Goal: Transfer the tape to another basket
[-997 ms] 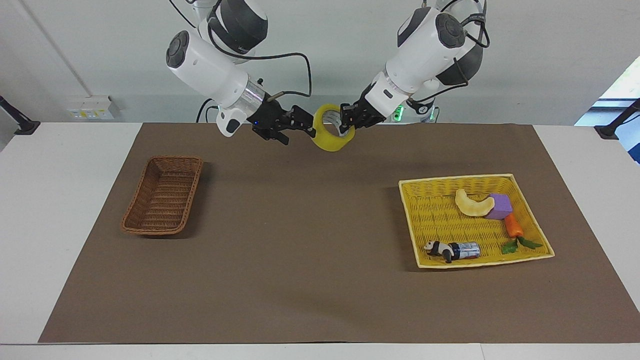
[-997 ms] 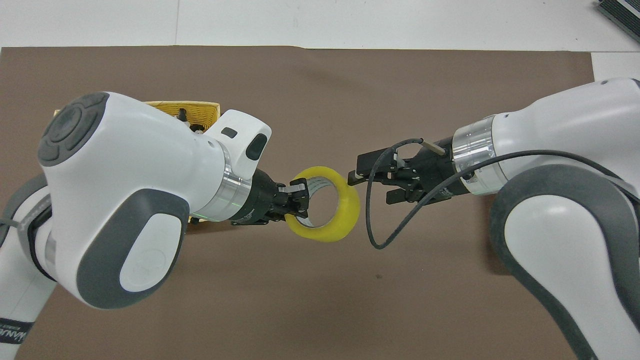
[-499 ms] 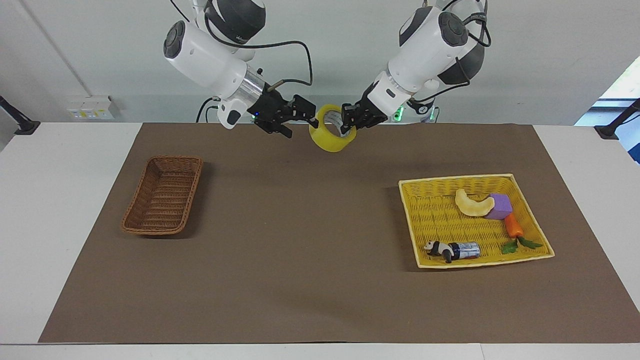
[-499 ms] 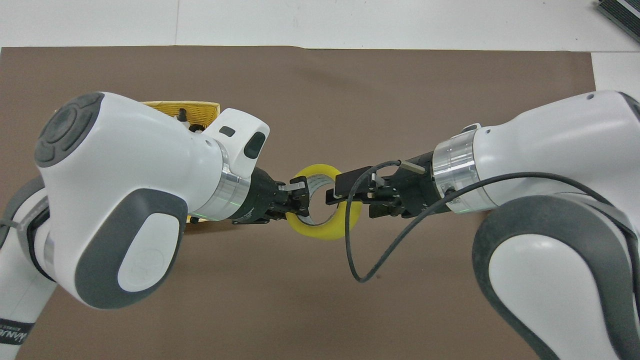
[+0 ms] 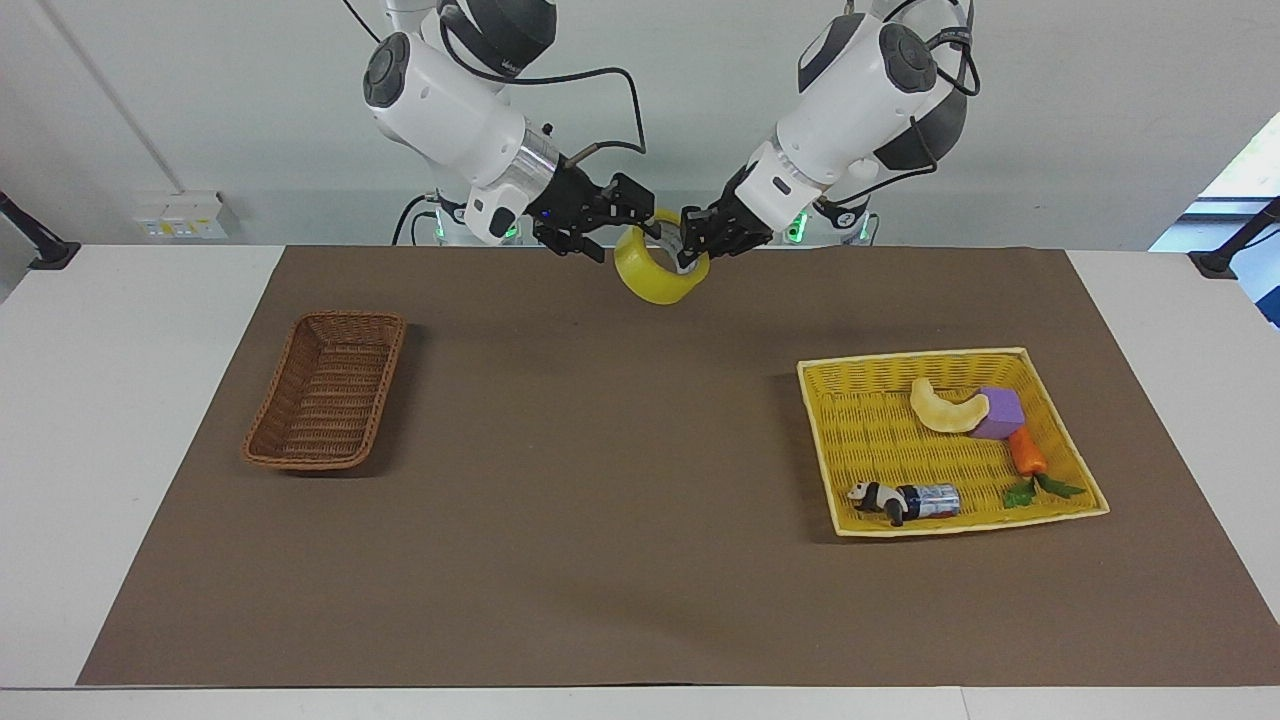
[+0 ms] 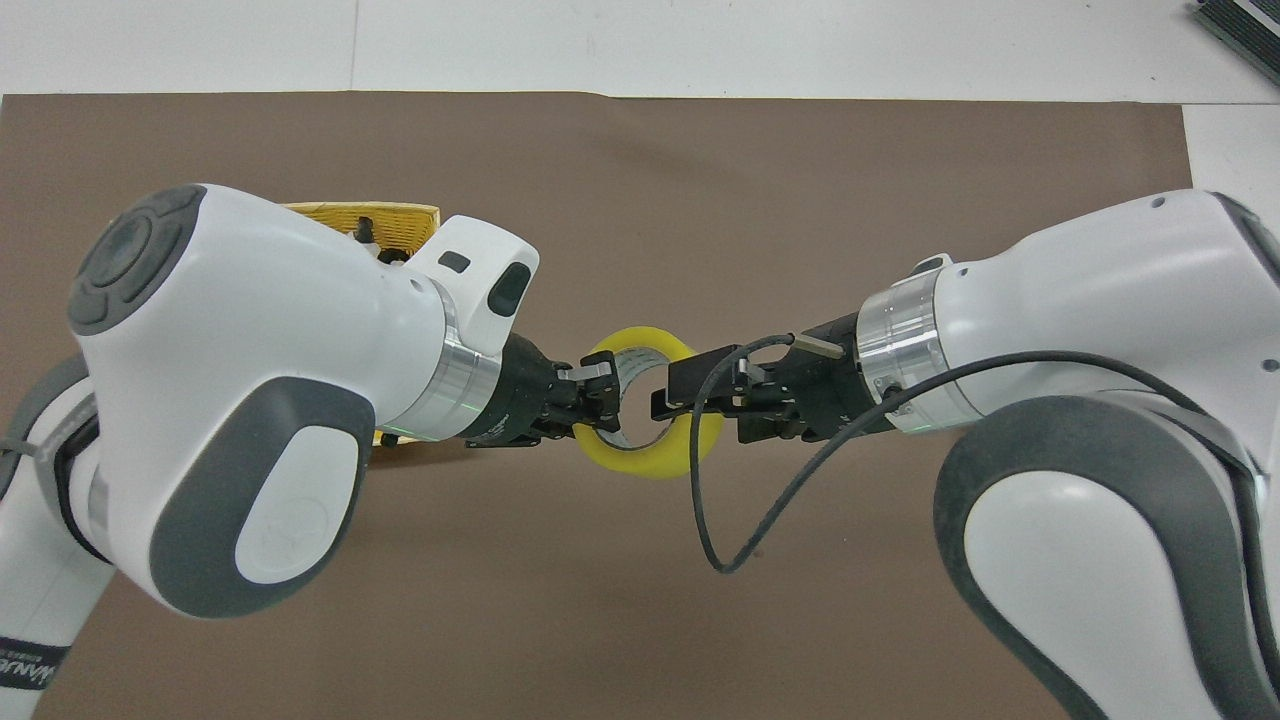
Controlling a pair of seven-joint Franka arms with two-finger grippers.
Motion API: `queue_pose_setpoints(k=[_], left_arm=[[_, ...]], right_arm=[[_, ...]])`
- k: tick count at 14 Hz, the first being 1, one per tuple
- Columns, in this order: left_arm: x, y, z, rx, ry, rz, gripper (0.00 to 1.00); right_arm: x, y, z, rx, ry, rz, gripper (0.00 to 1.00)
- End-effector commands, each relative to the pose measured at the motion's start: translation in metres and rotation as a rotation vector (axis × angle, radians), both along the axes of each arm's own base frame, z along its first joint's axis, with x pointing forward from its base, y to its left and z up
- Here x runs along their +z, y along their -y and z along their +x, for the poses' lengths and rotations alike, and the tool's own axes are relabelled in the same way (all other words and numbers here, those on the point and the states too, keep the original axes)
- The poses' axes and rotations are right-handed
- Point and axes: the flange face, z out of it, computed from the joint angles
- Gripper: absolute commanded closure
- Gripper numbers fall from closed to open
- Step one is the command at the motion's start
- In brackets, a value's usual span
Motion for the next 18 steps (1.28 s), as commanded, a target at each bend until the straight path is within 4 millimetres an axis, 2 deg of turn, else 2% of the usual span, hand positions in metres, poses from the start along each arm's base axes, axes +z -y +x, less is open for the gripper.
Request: queue_pose_setpoints(k=[1,4,6,7,8,9,14,16,18], left_arm=[[0.005,-0.001,-0.005,0.019,0.005,-0.021,1.0],[0.005,-0.001,-0.005,0.019,0.007,-0.022,1.0],[0.005,-0.001,-0.005,0.017,0.006,-0.021,1.0],[0.005,0.0,-0.005,0.012,0.007,-0.022,0.85],[0.006,0.0,-0.005,0.009,0.01,-0.023,0.31],[0.006,-0.001,-0.003,0.013,0.012,-0.023,0.0],[0.009,0.0,-0.003,0.01,0.012,-0.014,0.0],[0.007,-0.008,0.002,0.016,0.013,-0.008,0.0],[0.006,-0.026,0.015,0.033,0.04,0.039,0.0]], right_arm=[[0.0,0.007,-0.01,0.013,0.007,-0.02,0.38],[0.0,0.007,-0.01,-0.011,-0.008,-0.047,0.82],[0.0,0.007,-0.01,-0.015,-0.008,-0.063,0.94],[0.0,0.007,-0.01,-0.018,-0.008,-0.066,0.99],[0.001,0.006,-0.01,-0.02,-0.01,-0.066,1.0],[0.002,0.007,-0.009,-0.023,-0.008,-0.068,1.0],[0.002,0.007,-0.007,-0.013,0.006,-0.095,1.0],[-0.001,0.016,-0.004,-0.009,0.016,-0.12,1.0],[-0.006,0.041,0.006,-0.03,0.031,-0.18,1.0]])
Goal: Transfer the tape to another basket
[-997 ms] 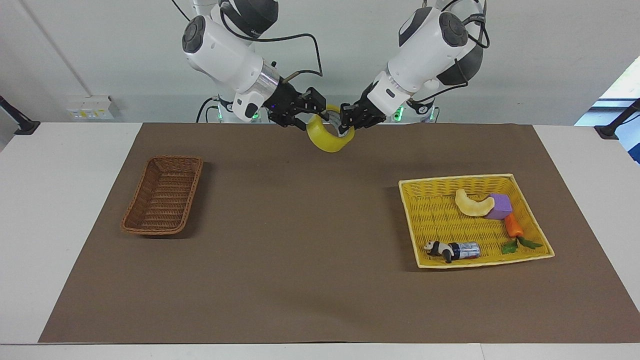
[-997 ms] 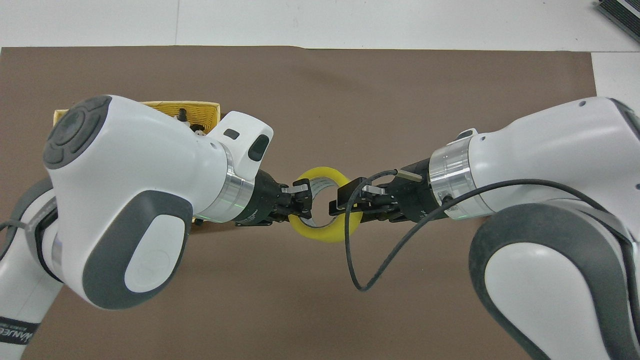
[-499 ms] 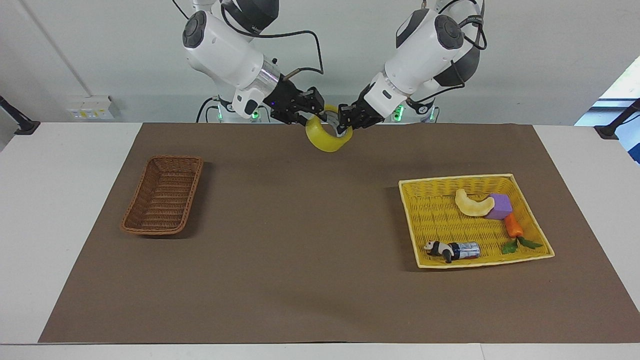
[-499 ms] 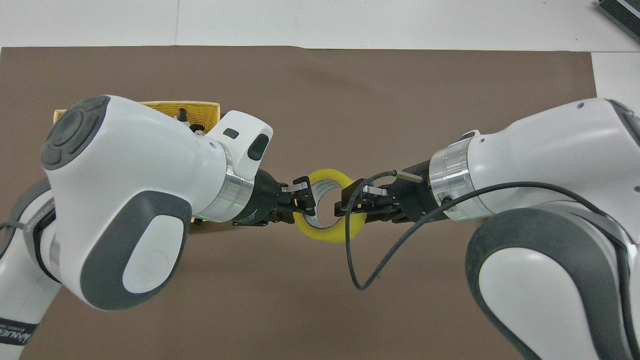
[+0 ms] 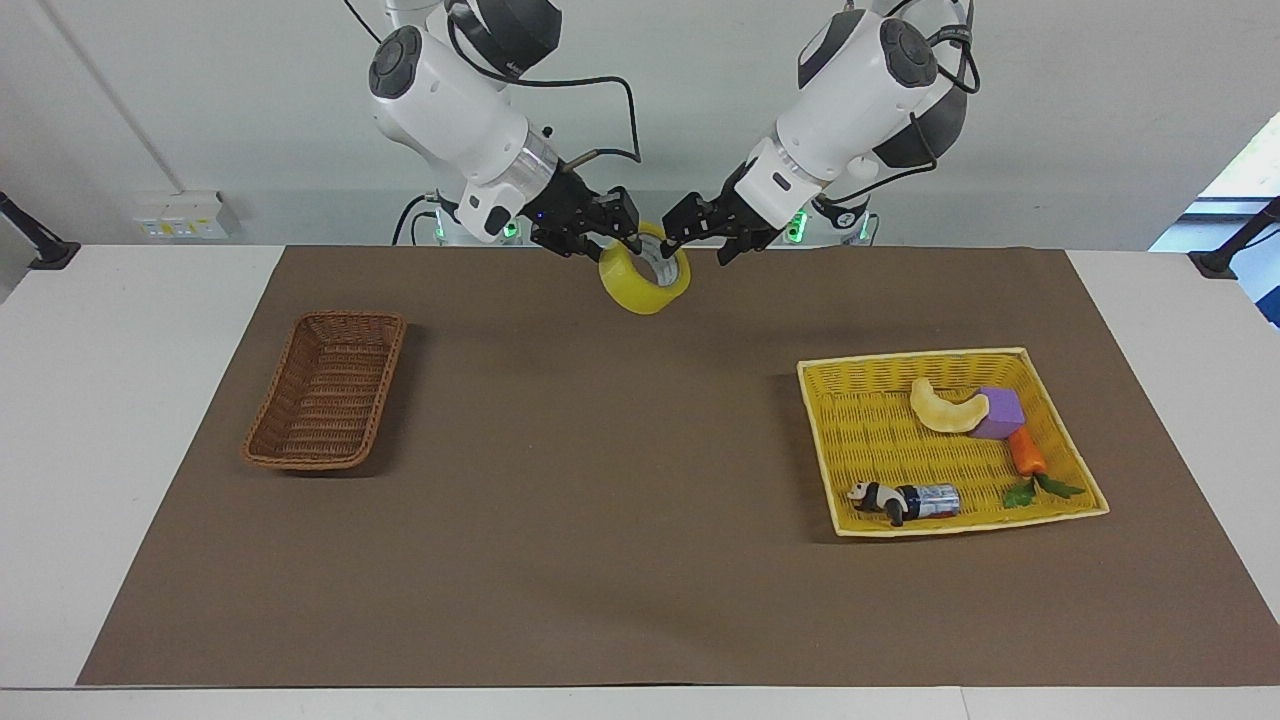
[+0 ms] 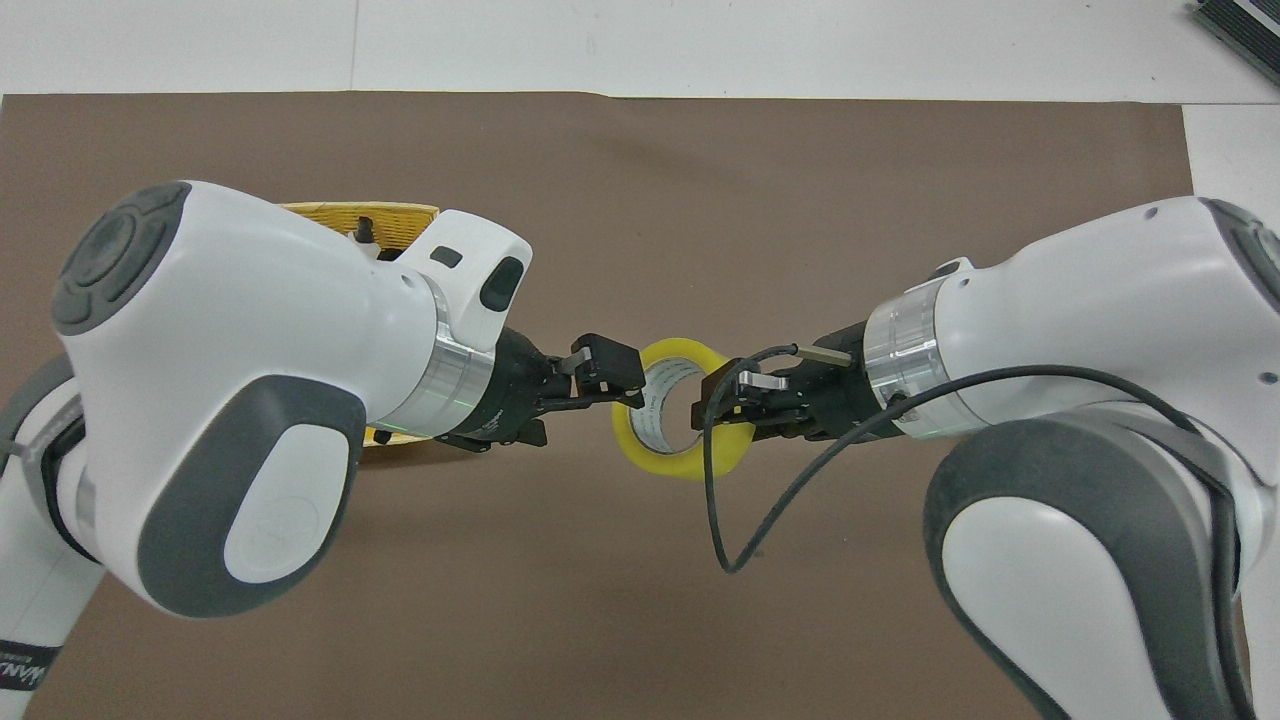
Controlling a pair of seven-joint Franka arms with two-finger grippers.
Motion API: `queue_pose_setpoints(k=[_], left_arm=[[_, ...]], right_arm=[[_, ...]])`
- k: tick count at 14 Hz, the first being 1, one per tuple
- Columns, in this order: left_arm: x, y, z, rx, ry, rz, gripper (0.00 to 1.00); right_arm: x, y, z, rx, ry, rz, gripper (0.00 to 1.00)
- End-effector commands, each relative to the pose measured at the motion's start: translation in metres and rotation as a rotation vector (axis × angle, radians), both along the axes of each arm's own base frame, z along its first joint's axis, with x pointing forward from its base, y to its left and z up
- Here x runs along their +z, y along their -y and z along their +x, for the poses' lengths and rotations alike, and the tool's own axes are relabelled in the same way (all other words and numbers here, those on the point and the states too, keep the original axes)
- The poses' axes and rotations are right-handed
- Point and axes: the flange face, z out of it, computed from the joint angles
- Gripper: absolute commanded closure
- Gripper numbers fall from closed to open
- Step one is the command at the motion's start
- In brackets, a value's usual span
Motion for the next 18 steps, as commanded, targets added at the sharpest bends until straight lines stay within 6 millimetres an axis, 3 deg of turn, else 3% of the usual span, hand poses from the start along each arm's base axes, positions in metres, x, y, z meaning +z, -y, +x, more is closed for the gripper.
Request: queue_pose_setpoints(k=[1,3,6,8,11,15,18], left_arm=[[0.001,-0.028,0.015,0.026,0.037,0.061,0.0],[-0.003,-0.061,0.032,0.073,0.041,0.102,0.0],[-0.008,-0.108,0.051,0.053,0.078,0.163,0.0],[-0.012,-0.137,0.06,0.029,0.102,0.199,0.0],[-0.017,-0.187,0.07,-0.058,0.133,0.289,0.0],[-0.008,-0.254,0.072,-0.158,0.153,0.346,0.0],[0.006,-0.276,0.066,-0.279,0.138,0.42,0.0]], right_arm=[[-0.001,0.034,0.008,-0.033,0.007,-0.054,1.0],[-0.009,0.078,0.023,-0.071,0.019,-0.093,1.0],[-0.024,0.195,0.046,-0.135,0.061,-0.108,1.0],[-0.038,0.266,0.051,-0.166,0.078,-0.11,1.0],[-0.086,0.364,0.044,-0.166,0.075,-0.101,1.0],[-0.133,0.427,0.01,-0.115,0.077,-0.071,1.0],[-0.156,0.439,-0.003,-0.119,0.07,-0.068,1.0]])
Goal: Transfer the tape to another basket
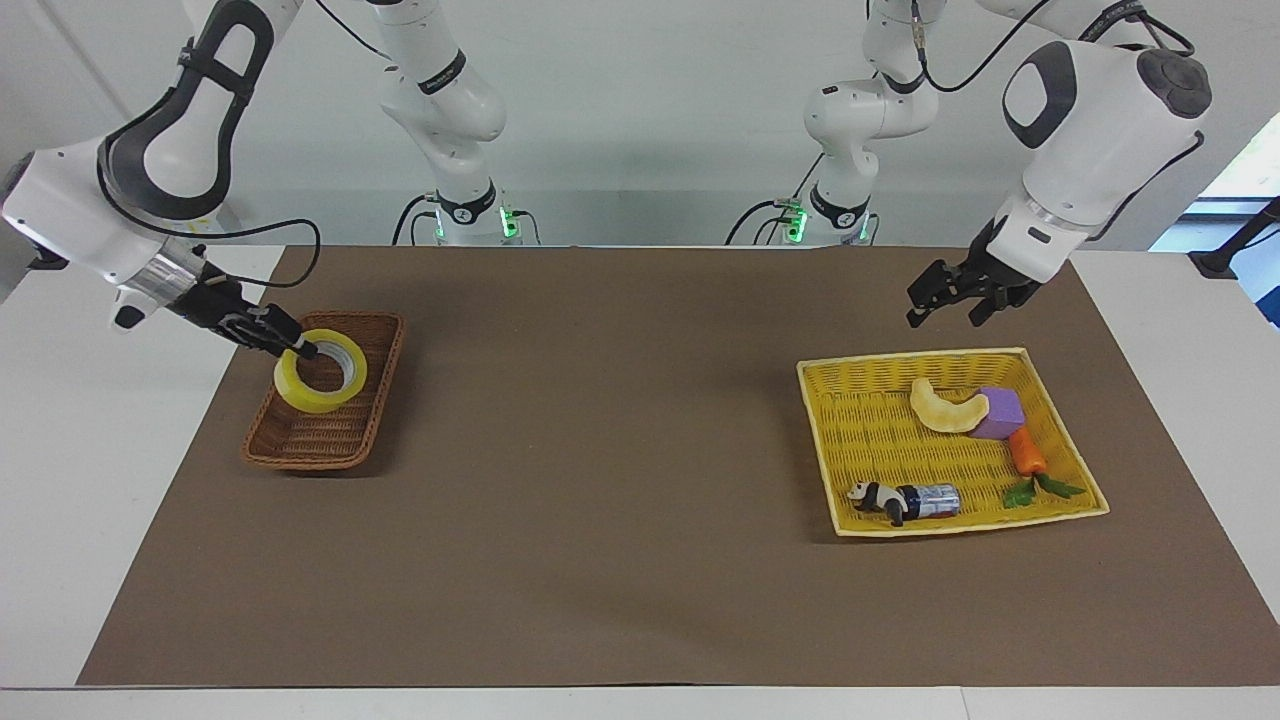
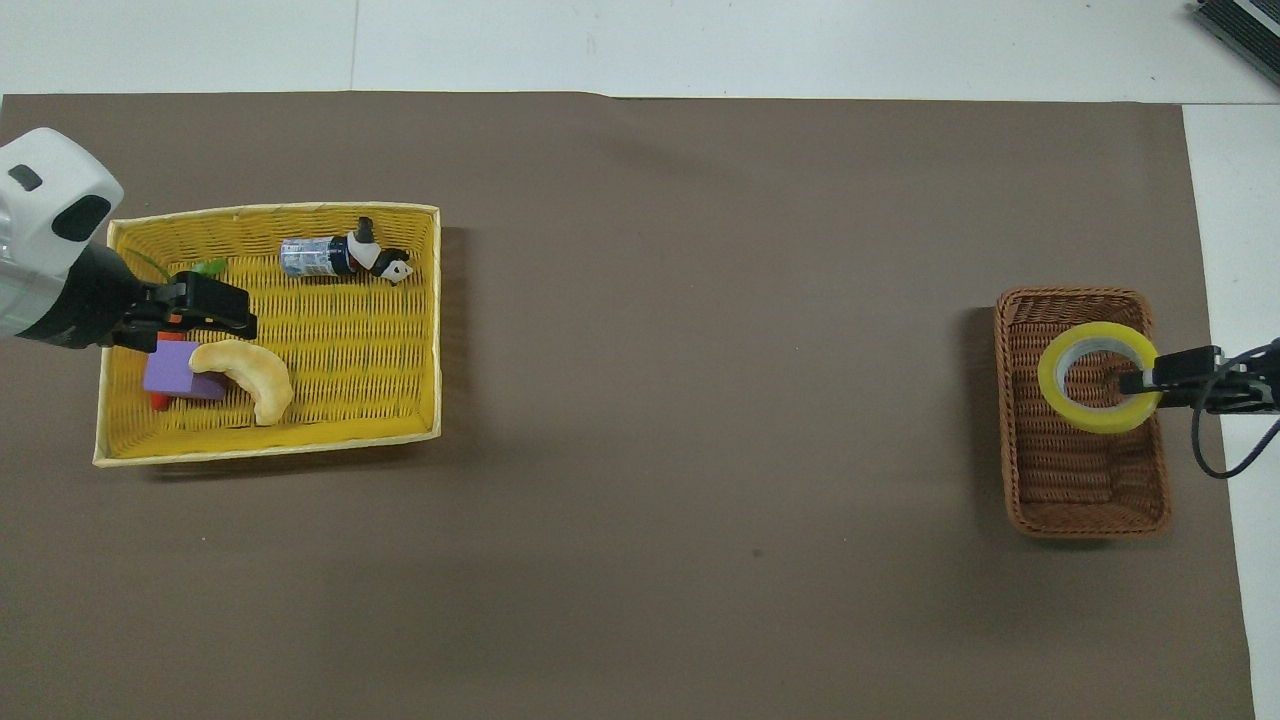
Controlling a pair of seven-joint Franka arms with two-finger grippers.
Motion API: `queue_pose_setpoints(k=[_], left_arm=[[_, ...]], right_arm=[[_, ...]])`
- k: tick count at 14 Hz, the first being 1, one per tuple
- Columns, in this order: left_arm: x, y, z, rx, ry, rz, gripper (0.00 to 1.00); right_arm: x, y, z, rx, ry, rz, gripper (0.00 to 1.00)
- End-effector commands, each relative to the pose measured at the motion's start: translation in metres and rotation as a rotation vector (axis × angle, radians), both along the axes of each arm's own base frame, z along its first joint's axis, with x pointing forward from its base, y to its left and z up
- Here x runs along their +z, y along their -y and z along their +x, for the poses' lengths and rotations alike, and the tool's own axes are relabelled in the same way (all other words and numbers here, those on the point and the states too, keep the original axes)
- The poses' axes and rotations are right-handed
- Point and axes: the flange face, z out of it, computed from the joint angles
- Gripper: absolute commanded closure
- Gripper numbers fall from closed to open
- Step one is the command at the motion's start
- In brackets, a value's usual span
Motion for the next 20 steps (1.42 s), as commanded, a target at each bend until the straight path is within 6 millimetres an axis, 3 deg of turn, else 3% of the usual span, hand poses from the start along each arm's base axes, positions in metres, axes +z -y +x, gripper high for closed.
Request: queue_pose_setpoints(k=[1,4,11,13,14,15,16,17,18,20], left_arm=[[0.02,-0.015,-0.01,-0.088,-0.026,0.069,0.0],[0.034,-0.037,-0.019,-0.078,-0.008,0.073,0.0],[0.038,-0.042,-0.025,-0.084,-0.022,0.122,0.0],[0.039,-0.04,-0.024,-0.088,-0.015,0.128,0.0],[0.041,-0.039,-0.024,-0.086,-0.006,0.126,0.0],[0.04,-0.041,-0.023,-0.08,-0.005,0.119,0.0],[0.041,-0.041,-0.023,-0.077,-0.002,0.117,0.0],[0.041,-0.042,-0.022,-0.072,-0.001,0.117,0.0],[0.042,-0.042,-0.023,-0.072,0.001,0.117,0.0],[0.041,-0.042,-0.022,-0.072,0.0,0.117,0.0]], right_arm=[[-0.009,-0.002,-0.007,0.015,0.025,-0.014,1.0],[-0.026,0.004,-0.013,0.039,0.03,-0.012,1.0],[-0.049,0.008,-0.025,0.084,0.018,-0.059,0.98],[-0.054,0.01,-0.025,0.091,0.018,-0.083,0.85],[-0.066,0.012,-0.027,0.113,0.01,-0.074,0.78],[-0.067,0.015,-0.026,0.124,0.023,-0.08,0.66],[-0.068,0.015,-0.025,0.125,0.025,-0.081,0.46],[-0.067,0.016,-0.024,0.124,0.027,-0.083,0.07],[-0.065,0.017,-0.021,0.123,0.03,-0.086,0.0],[-0.041,0.018,-0.001,0.133,0.077,-0.117,0.0]])
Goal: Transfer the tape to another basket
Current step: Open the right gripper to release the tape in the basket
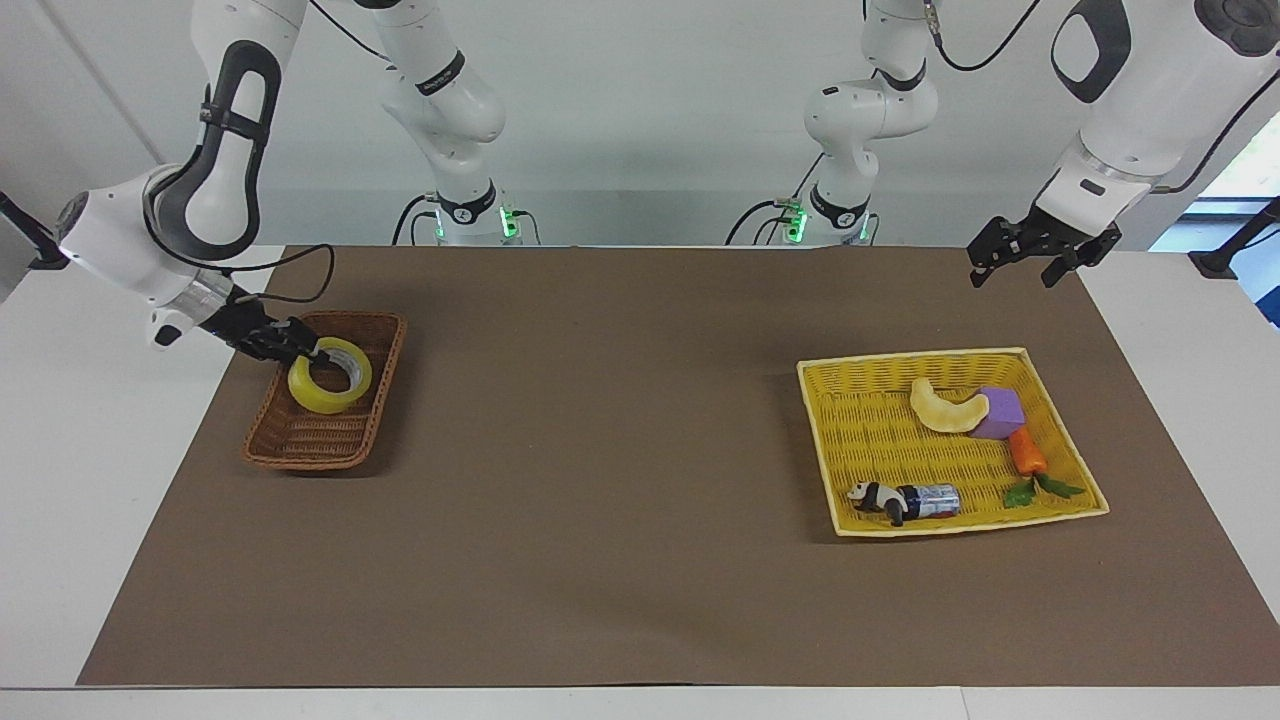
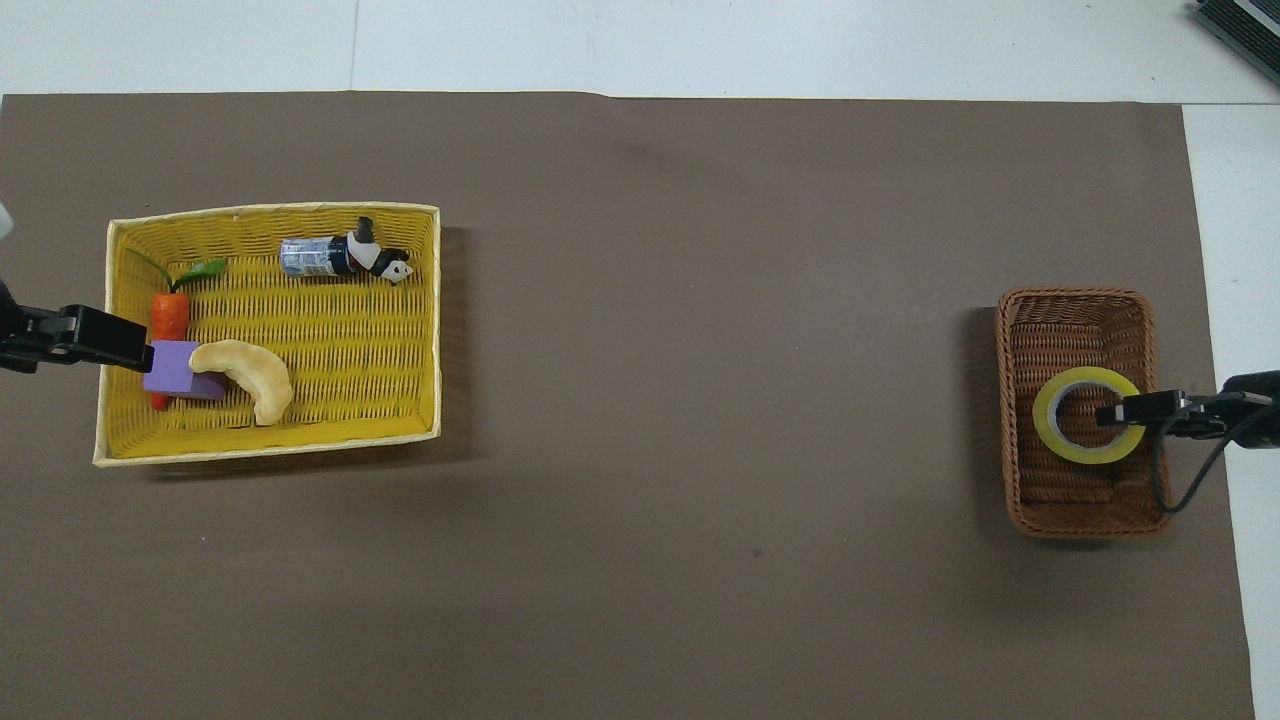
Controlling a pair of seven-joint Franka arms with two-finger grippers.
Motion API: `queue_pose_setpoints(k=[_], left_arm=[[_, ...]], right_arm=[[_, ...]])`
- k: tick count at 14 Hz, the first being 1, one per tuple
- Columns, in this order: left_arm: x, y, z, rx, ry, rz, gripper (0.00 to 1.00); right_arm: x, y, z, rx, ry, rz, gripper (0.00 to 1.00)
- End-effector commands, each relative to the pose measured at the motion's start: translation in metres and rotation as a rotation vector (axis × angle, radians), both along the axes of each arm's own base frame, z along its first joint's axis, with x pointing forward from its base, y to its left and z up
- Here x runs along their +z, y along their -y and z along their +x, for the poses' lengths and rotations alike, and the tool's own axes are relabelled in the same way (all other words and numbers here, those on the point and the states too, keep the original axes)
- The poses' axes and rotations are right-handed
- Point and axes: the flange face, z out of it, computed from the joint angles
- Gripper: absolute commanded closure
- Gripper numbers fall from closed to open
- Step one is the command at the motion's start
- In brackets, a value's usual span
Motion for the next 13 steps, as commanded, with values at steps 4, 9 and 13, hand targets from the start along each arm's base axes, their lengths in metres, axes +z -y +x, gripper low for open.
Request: queue_pose_setpoints(k=[4,9,13], left_arm=[[0.006,-0.003,-0.003,-0.002,0.01,0.015,0.0],[0.006,-0.003,-0.003,-0.002,0.01,0.014,0.0],[0.006,-0.003,-0.003,-0.002,0.01,0.014,0.0]], right_arm=[[0.077,-0.016,0.042,0.075,0.097,-0.134,0.0],[0.151,-0.089,0.063,0.063,0.077,-0.313,0.0],[0.202,-0.194,0.05,-0.002,0.021,-0.419,0.0]])
